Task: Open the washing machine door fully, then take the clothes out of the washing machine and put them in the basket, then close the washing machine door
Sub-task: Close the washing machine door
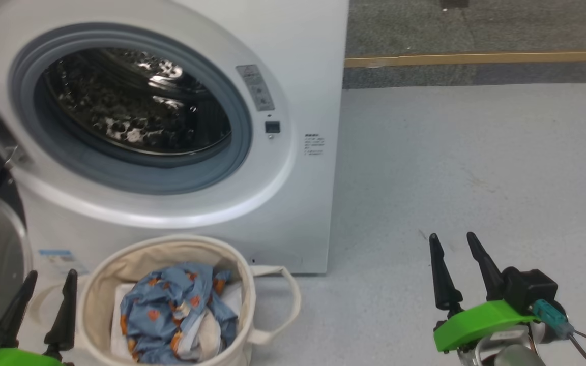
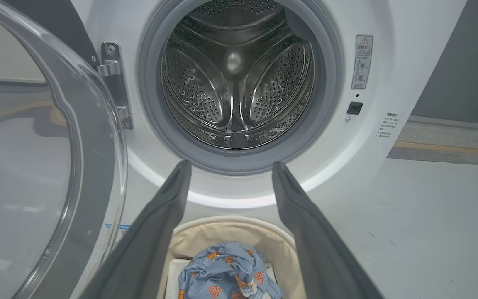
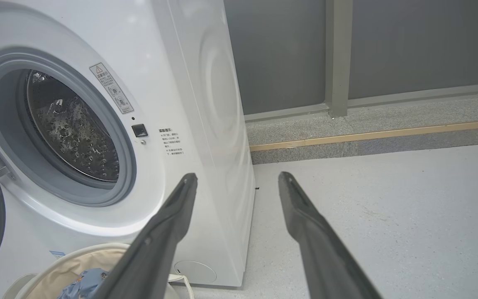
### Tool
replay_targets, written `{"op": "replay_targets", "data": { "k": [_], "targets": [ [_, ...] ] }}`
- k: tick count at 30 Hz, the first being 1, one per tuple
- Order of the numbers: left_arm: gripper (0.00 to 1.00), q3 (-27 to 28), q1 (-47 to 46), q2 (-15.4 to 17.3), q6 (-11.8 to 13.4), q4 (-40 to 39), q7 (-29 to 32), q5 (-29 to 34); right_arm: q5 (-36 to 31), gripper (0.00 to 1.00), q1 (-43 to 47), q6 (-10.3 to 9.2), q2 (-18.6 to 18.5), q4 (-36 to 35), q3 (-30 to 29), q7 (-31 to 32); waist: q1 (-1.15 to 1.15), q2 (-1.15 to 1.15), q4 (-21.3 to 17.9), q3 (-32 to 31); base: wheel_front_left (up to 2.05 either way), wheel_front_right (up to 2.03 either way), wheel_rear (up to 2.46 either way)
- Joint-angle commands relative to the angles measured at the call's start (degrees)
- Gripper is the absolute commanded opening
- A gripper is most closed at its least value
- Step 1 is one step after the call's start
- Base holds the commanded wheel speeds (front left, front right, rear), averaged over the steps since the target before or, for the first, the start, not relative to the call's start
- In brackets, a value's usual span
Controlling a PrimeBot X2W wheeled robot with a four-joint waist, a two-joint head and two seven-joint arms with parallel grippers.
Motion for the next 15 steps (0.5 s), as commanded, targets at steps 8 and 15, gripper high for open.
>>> {"op": "replay_targets", "data": {
  "k": [8,15],
  "targets": [
    [1.00,3.3,-2.9,1.9,-0.2,-1.0,-0.7,0.5,-0.5,1.00,-1.2,0.03,0.1,-2.1,0.6,-0.7,0.00,0.00,0.2,0.6,-2.21,1.57,0.63],
    [1.00,2.9,-3.1,1.9,-0.3,-0.9,-0.7,0.6,-0.5,1.00,-1.3,0.03,0.1,-2.1,0.6,-0.7,0.00,0.00,0.4,0.7,-2.37,1.77,0.59]
  ]
}}
